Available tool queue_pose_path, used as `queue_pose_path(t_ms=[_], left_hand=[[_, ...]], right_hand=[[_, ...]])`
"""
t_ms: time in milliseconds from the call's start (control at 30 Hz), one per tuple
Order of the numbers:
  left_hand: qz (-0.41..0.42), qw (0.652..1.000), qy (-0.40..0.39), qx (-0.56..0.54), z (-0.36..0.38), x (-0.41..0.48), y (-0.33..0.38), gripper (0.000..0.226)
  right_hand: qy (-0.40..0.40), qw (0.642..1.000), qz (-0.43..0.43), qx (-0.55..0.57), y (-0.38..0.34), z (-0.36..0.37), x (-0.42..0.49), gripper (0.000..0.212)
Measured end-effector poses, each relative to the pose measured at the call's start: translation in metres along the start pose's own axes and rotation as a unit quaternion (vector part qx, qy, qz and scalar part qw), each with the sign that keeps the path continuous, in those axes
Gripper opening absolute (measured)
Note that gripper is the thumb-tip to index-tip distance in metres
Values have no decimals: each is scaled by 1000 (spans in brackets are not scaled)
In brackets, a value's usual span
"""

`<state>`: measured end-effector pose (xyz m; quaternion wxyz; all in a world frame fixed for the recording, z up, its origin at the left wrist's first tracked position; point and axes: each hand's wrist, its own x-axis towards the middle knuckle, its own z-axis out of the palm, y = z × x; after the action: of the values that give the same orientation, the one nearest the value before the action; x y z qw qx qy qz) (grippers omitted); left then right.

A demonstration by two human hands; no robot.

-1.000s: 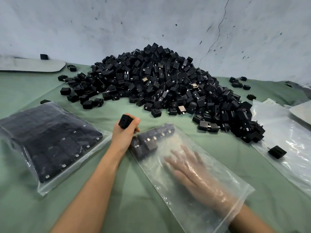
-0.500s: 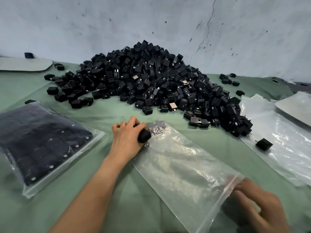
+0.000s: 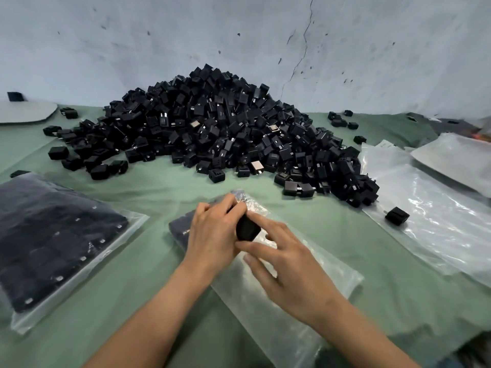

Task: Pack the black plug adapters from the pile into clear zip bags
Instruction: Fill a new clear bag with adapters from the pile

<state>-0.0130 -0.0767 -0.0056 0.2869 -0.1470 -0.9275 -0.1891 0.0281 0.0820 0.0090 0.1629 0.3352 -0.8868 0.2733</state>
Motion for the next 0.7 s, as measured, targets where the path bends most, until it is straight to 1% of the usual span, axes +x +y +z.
queue_pose_path(t_ms=[100,233,300,333,367,400,433,467,500,533,567,600,633,667,700], left_hand=[[-6,1000,16,-15,0,2,0,32],[11,999,28,-38,6,1,-2,26],[1,998,42,-42,9,0,-7,18],[-11,998,52,-44,9,0,-11,14],[-28,997,62,-48,9,1,-16,11],[-50,995,71,-55,9,3,-21,9],[-75,992,80,-62,8,4,-27,10],[-99,989,88,-66,7,6,-31,13],[-120,986,92,-67,7,6,-34,16],[-133,984,93,-67,8,6,-37,18],[-140,983,93,-68,9,6,-38,19],[-145,983,93,-68,10,6,-40,19],[-150,982,94,-68,11,5,-41,18],[-156,981,96,-67,12,5,-42,16],[-160,980,100,-66,12,5,-43,14]], right_hand=[[45,998,46,27,5,-1,-2,23],[36,989,90,115,9,-12,-13,24],[50,983,106,142,16,-22,-24,21],[60,972,129,186,21,-28,-32,20],[78,944,165,275,27,-36,-39,20],[112,886,209,399,34,-44,-48,23],[149,803,260,515,42,-52,-56,27],[178,736,297,582,50,-59,-65,30],[194,703,322,604,58,-65,-74,33],[202,693,341,603,65,-70,-79,33],[209,705,354,578,72,-75,-85,32],[210,740,359,528,77,-80,-91,30],[199,797,352,448,81,-85,-95,28],[177,857,339,345,82,-91,-100,25],[146,904,322,241,81,-97,-104,22]])
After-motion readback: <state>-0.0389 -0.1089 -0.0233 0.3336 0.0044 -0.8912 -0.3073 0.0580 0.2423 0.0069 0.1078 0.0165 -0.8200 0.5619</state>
